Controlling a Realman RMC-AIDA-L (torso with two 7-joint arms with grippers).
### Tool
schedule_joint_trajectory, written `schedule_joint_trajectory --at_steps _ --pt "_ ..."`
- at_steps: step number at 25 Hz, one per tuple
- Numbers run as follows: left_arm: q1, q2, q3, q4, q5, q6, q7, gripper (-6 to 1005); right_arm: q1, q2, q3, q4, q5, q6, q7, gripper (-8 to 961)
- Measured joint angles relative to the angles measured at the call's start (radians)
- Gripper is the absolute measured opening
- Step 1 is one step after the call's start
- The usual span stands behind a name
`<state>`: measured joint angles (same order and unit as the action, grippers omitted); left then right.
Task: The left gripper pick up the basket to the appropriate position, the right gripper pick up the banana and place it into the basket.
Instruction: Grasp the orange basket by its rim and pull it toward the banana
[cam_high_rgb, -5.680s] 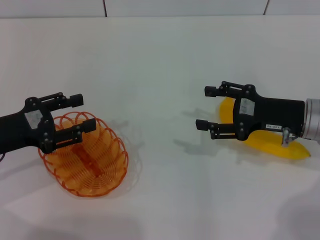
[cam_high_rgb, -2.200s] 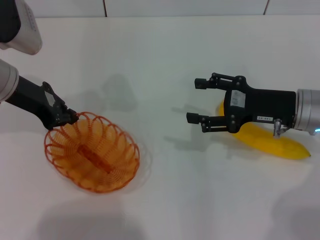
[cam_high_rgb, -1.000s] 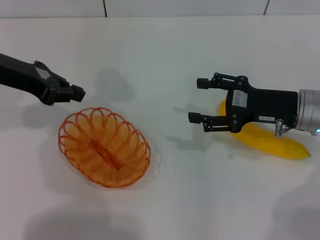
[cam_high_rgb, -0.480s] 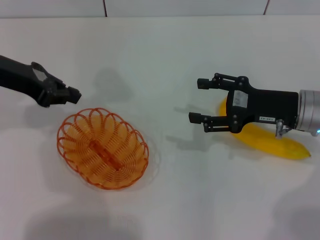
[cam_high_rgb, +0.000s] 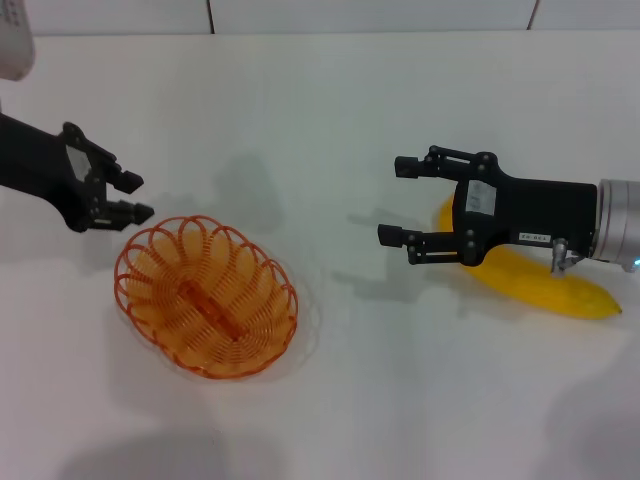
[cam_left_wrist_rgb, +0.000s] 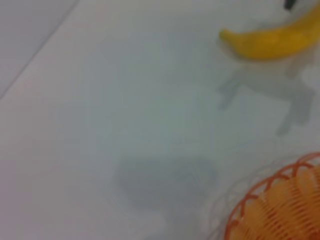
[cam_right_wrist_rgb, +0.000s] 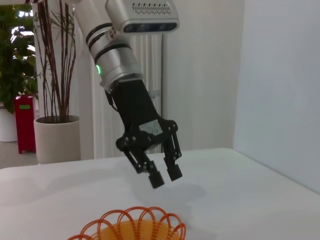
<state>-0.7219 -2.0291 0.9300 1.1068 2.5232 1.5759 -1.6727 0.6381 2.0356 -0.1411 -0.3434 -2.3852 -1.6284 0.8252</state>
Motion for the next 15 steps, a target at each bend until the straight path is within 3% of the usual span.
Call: schedule_joint_trajectory --at_steps 4,15 --pt "0.002 0.001 0.014 -0.004 -0.003 -0.003 -0.004 464 -0.001 0.000 0.000 0.000 0.000 0.000 0.000 854" --pt "-0.016 0.002 0.010 -0.068 -0.004 -0.028 -0.009 706 0.003 0.001 0.000 0.000 0.000 0.001 0.000 853"
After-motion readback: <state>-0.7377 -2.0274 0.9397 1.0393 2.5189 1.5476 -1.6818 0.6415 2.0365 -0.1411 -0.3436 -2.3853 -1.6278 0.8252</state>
